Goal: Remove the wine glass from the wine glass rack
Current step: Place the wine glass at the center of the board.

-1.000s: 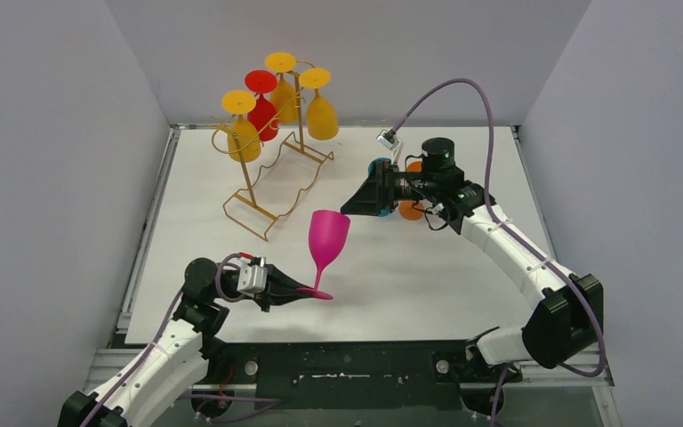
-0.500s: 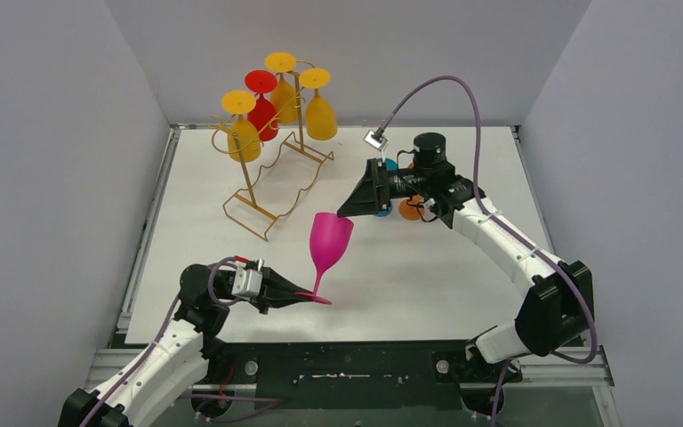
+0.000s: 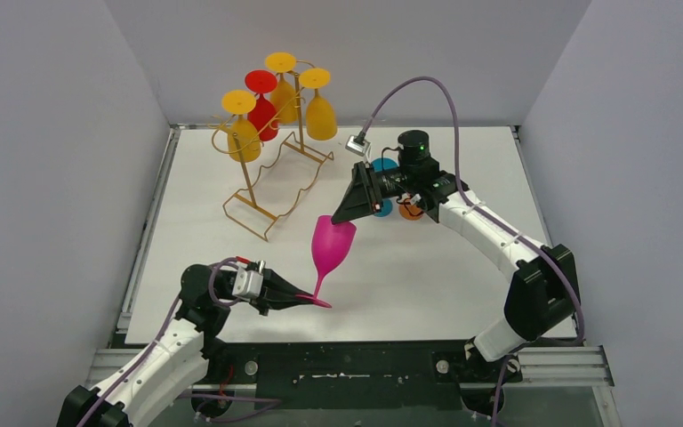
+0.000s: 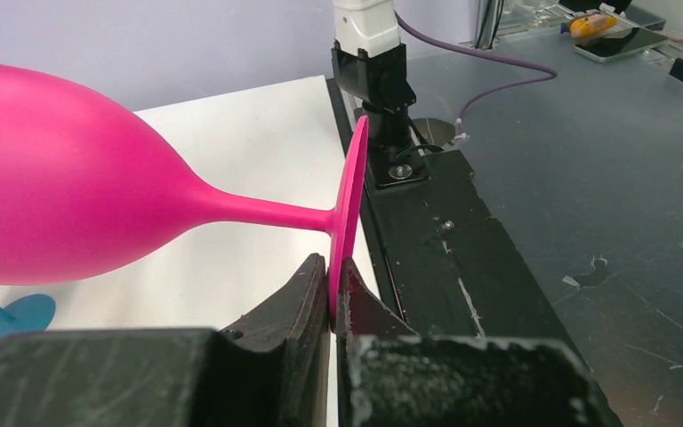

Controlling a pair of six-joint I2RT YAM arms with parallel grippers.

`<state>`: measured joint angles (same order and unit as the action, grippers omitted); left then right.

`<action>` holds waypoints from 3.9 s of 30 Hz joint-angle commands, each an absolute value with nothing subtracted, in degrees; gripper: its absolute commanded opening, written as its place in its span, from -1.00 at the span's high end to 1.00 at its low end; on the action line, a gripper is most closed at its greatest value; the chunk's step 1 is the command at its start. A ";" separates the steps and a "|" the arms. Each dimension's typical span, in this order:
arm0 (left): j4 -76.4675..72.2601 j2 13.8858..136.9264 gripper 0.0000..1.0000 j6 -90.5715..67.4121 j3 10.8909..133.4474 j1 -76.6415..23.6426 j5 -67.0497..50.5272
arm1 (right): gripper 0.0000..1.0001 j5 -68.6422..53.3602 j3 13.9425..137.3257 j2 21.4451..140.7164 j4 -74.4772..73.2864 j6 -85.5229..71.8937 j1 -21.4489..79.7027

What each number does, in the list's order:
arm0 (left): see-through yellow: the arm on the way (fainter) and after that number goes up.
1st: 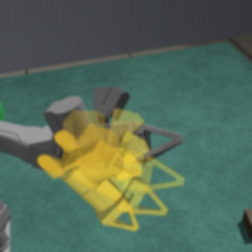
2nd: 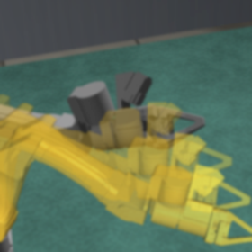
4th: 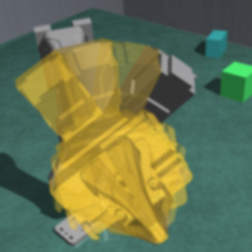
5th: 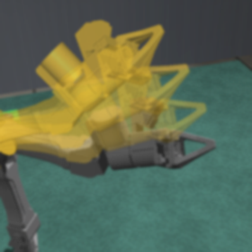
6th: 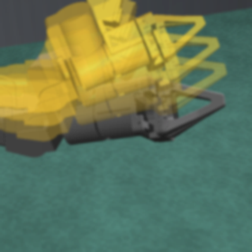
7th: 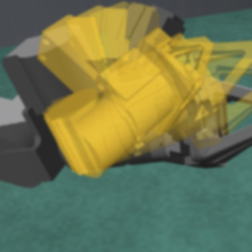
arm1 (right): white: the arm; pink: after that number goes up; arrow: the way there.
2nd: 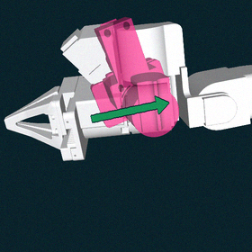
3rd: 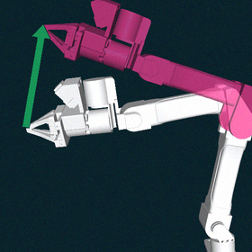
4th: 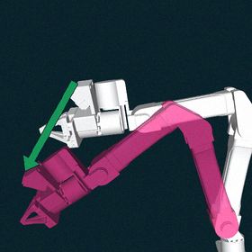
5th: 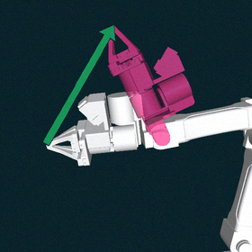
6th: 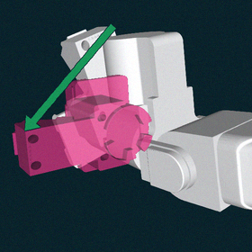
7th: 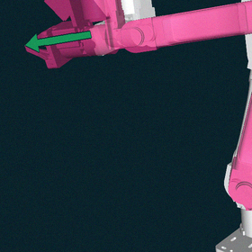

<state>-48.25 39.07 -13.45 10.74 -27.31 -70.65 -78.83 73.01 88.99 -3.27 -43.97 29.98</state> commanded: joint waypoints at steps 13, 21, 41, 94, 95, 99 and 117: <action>-46.16 39.17 1.00 -10.55 11.61 -27.69 -71.69 | 0.60 -84.45 76.38 90.50 -0.44 -46.80 30.00; -45.99 39.11 1.00 -10.46 11.63 -27.69 -71.56 | 0.41 -85.18 76.44 90.19 -0.57 -46.32 30.31; -45.87 38.77 1.00 -9.69 11.69 -27.69 -70.22 | 0.42 -85.12 77.12 91.05 -5.41 -41.81 31.63; -20.82 22.63 -0.95 1.22 14.50 -26.91 -32.18 | 1.00 -53.20 70.92 79.10 -12.17 -26.55 31.41; -20.11 21.38 -0.95 1.51 14.28 -26.90 -29.39 | 1.00 -49.60 70.73 78.24 -13.11 -25.18 31.60; -15.80 18.56 -0.95 4.86 14.68 -26.89 -22.92 | 1.00 -34.88 69.00 74.16 -15.44 -19.35 33.89; -2.98 19.06 -0.95 -9.09 21.29 -26.82 19.95 | 1.00 8.93 63.88 70.95 -18.01 -18.40 47.41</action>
